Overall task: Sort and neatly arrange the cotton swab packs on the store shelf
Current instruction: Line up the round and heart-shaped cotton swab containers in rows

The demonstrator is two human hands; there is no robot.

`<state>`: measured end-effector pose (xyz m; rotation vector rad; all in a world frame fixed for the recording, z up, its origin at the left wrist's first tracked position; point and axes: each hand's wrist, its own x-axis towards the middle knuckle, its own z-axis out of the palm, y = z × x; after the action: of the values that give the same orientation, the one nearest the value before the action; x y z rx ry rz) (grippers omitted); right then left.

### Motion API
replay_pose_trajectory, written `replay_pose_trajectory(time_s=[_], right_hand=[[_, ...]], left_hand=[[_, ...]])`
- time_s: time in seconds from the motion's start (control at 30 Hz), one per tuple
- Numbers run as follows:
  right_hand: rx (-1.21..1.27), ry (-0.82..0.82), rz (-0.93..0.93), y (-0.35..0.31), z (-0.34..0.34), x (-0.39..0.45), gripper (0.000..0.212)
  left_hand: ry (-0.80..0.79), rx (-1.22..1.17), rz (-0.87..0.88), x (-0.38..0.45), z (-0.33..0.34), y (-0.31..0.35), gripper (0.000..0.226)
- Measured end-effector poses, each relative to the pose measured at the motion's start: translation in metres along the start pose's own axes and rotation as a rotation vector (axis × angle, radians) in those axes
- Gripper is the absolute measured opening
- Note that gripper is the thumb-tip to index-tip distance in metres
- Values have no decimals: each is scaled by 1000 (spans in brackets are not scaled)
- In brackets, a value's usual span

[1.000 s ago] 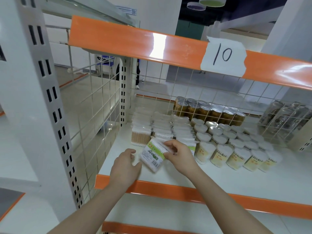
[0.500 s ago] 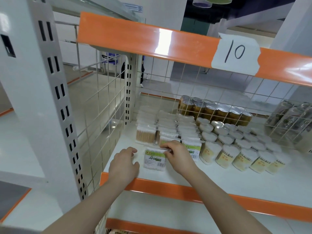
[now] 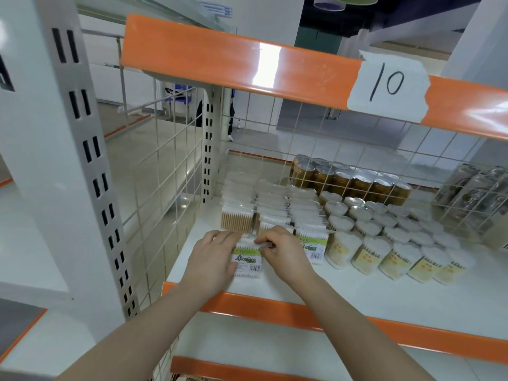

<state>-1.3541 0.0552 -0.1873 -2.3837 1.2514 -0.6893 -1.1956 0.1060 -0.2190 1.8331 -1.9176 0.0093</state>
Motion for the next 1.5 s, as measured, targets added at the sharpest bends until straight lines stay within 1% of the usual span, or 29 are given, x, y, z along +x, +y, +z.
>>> replay_pose_trajectory(time_s=[0.1, 0.2, 0.27, 0.33, 0.4, 0.57, 0.73, 0.87, 1.0, 1.17, 1.3, 1.4, 1.5], right_hand=[[-47, -22, -8, 2, -2, 2, 28], [-100, -28, 7, 10, -11, 5, 35], [-113, -17, 29, 14, -19, 7, 36], [-127, 9, 30, 19, -24, 9, 37], [-156, 22, 24, 23, -26, 11, 38], [-242, 21, 2, 28, -26, 20, 43], [-381, -38, -16, 33, -20, 29, 47], [-461, -69, -20, 39, -19, 35, 56], [-503, -78, -32, 43, -20, 38, 58], [-519, -114, -54, 45, -20, 42, 56], [-486, -121, -48, 47, -18, 42, 54], [-481, -125, -56, 48, -18, 43, 54], [-477, -124, -63, 49, -17, 44, 53]], left_hand=[[23, 25, 19, 4, 5, -2, 55], [31, 27, 10, 5, 8, -1, 54], [23, 52, 7, 5, 8, 0, 57], [25, 103, 56, 5, 10, 0, 63], [64, 184, 100, 6, 13, -1, 69], [87, 278, 170, 9, 16, 2, 75], [104, 317, 105, 17, 16, -2, 66], [117, 350, 66, 24, 16, -9, 68], [154, 380, 54, 32, 19, -12, 69], [192, 427, 62, 44, 22, -12, 74], [205, 384, 70, 52, 27, -14, 79], [213, 373, 81, 55, 28, -14, 73], [221, 375, 86, 58, 30, -15, 73]])
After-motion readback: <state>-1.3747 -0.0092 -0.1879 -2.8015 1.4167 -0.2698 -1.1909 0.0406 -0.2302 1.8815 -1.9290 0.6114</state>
